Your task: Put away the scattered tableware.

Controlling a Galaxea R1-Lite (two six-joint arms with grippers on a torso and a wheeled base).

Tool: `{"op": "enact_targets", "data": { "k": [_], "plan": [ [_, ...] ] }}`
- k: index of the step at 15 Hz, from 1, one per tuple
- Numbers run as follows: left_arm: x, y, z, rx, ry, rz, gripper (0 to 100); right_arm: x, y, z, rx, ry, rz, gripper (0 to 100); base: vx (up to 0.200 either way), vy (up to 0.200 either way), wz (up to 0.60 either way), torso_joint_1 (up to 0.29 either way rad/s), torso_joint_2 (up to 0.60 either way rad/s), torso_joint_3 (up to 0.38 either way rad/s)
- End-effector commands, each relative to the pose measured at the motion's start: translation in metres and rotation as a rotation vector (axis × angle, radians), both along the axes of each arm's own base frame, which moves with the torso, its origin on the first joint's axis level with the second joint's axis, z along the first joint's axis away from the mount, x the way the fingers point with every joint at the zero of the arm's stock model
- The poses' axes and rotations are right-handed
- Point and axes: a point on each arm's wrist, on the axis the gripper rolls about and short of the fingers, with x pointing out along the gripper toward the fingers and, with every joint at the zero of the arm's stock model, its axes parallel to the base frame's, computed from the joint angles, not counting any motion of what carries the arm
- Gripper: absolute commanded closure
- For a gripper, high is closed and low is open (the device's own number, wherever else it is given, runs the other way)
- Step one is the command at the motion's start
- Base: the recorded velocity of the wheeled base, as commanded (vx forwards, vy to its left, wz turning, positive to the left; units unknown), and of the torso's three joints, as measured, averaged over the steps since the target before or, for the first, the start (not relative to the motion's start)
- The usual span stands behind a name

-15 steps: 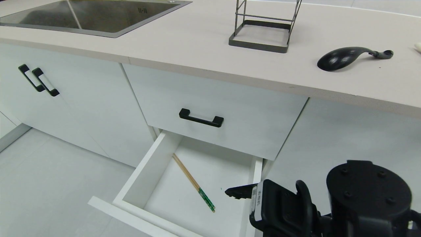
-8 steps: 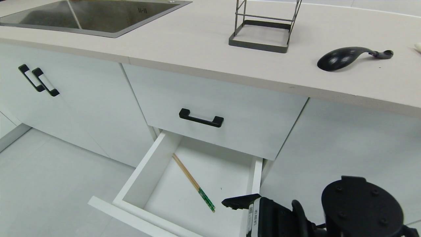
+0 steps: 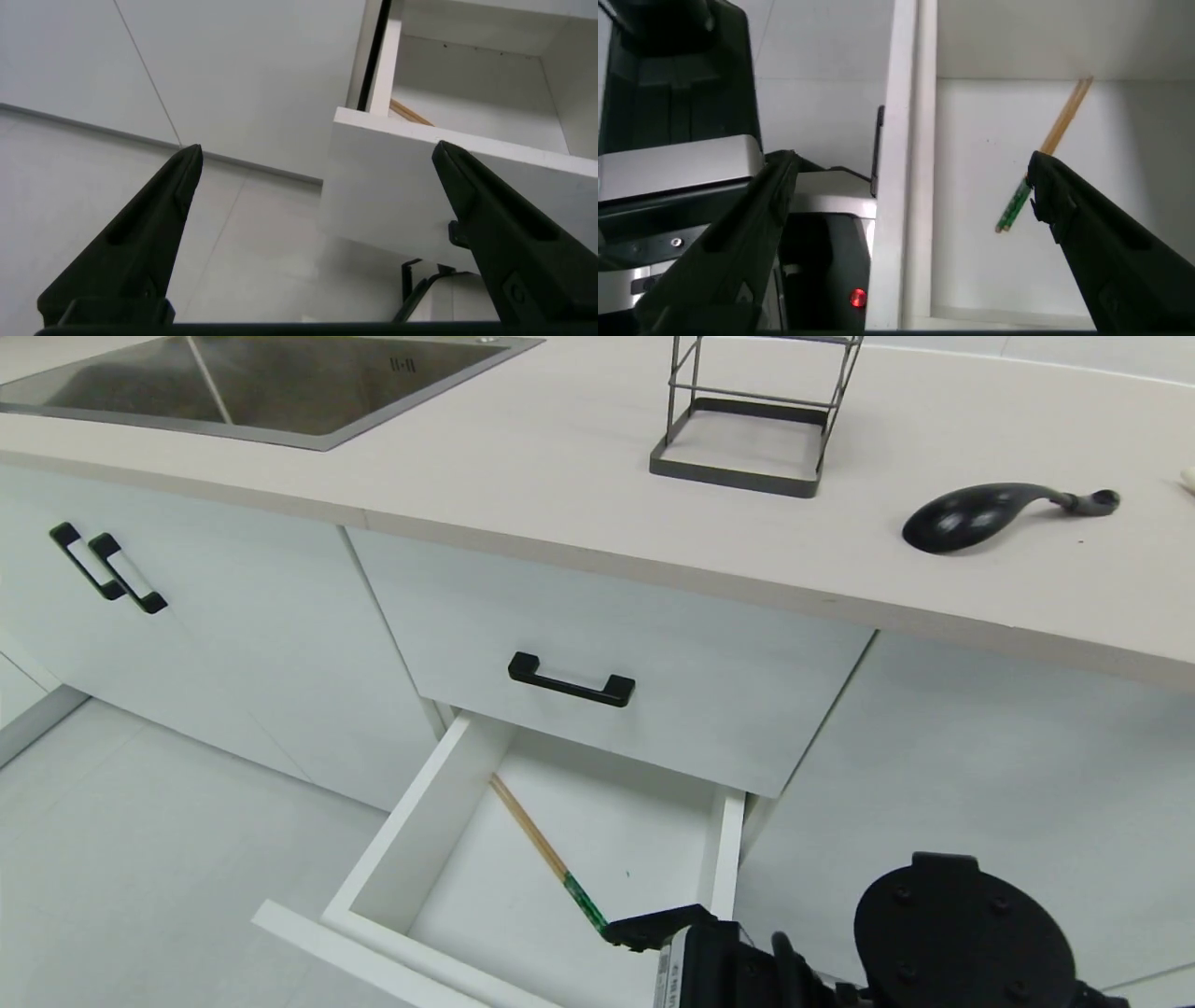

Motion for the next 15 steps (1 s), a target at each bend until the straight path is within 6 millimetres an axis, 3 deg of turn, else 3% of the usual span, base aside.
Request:
{"op": "enact_targets", "data": {
  "k": [1, 10, 15],
  "plan": [
    [0.0001, 0.0, 0.0, 0.0, 0.001, 0.0, 0, -0.0002, 0.0039, -0.0024, -0.006, 0.005, 0.011, 0, 0.0, 0.0, 0.0, 0.193, -0.03, -0.251],
    [0.0001, 0.0, 0.0, 0.0, 0.001, 0.0, 0, -0.0039, 0.0105, -0.0054, -0.006, 0.021, 0.051, 0, 0.0, 0.0, 0.0, 0.166, -0.51, -0.239],
    [0.0001, 0.0, 0.0, 0.0, 0.001, 0.0, 0, -0.0022, 0.0121, -0.003, 0.0, 0.019, 0.048, 0, 0.0, 0.0, 0.0, 0.324, -0.48, -0.255]
  ]
}}
